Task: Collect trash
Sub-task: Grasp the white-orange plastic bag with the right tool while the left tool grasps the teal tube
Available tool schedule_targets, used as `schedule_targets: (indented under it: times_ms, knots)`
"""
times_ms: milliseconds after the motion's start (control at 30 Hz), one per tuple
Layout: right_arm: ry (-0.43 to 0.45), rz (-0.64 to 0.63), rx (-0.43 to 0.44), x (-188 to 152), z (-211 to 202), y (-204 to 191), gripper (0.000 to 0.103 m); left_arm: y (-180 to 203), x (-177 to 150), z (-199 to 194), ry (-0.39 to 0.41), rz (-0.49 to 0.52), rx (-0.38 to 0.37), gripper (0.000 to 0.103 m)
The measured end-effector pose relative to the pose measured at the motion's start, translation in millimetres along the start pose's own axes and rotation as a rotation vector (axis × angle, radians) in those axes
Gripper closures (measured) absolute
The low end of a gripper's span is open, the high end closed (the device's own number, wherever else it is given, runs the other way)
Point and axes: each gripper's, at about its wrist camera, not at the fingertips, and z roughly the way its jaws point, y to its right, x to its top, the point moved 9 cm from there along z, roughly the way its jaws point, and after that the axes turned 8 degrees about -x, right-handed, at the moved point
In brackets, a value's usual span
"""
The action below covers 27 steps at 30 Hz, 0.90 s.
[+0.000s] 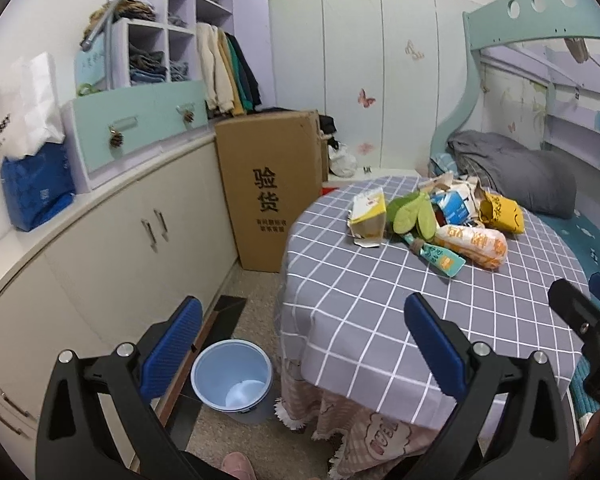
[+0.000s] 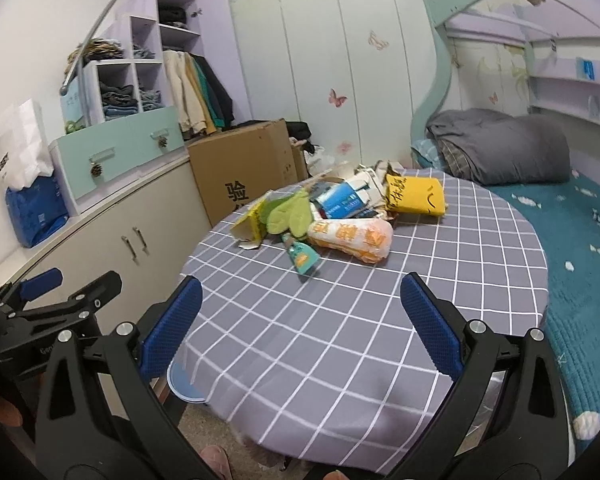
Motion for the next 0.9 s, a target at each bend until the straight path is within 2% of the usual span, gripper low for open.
schedule_targets:
  times_ms: [200,367,533,633,767,800,833,867,900]
  knots:
    - [-0.056,0.046,-0.042,4.8,42.2,30.5,0.006,23.7,7.2,44.9,-0.051,0.018,-0.086,0.004]
    - [-0.119,0.073,-0.067,12.4,86.0,51.1,0.006,46.7,14.3,89.0,-0.132,-0.016,-0.160,0.004]
    - [-0.207,-0.023,-0.083,18.2,139.7,54.1,0.006,57.4,22.3,126.7,-0.180,-0.067,-0.179,0.004]
    - [-0.228,-0.080,-0.088,22.6,163.8,54.4,0.006,60.4,23.2,142.7,-0.212,-0.101,-0.205,0.004]
    - [-0.266,-0.113,-0.033,25.2,186.7,55.4,0.006,66.2,22.5,157.9,-0.244,-0.150,-0.231,0.005]
    - [-0.287,-0.119,0.009,24.0,192.4,54.2,0.009,68.8,22.0,161.9,-0.252,-0.160,-0.236,0.007]
    - [-0.299,-0.116,0.036,22.5,194.7,52.3,0.014,73.3,21.2,166.5,-0.263,-0.176,-0.250,0.017]
    - [-0.316,-0.110,0.066,21.1,197.0,52.4,0.037,76.6,19.8,170.0,-0.276,-0.189,-0.259,0.022]
    - [-0.332,-0.101,0.096,19.5,198.3,53.4,0.045,82.1,16.6,177.3,-0.303,-0.209,-0.274,0.029]
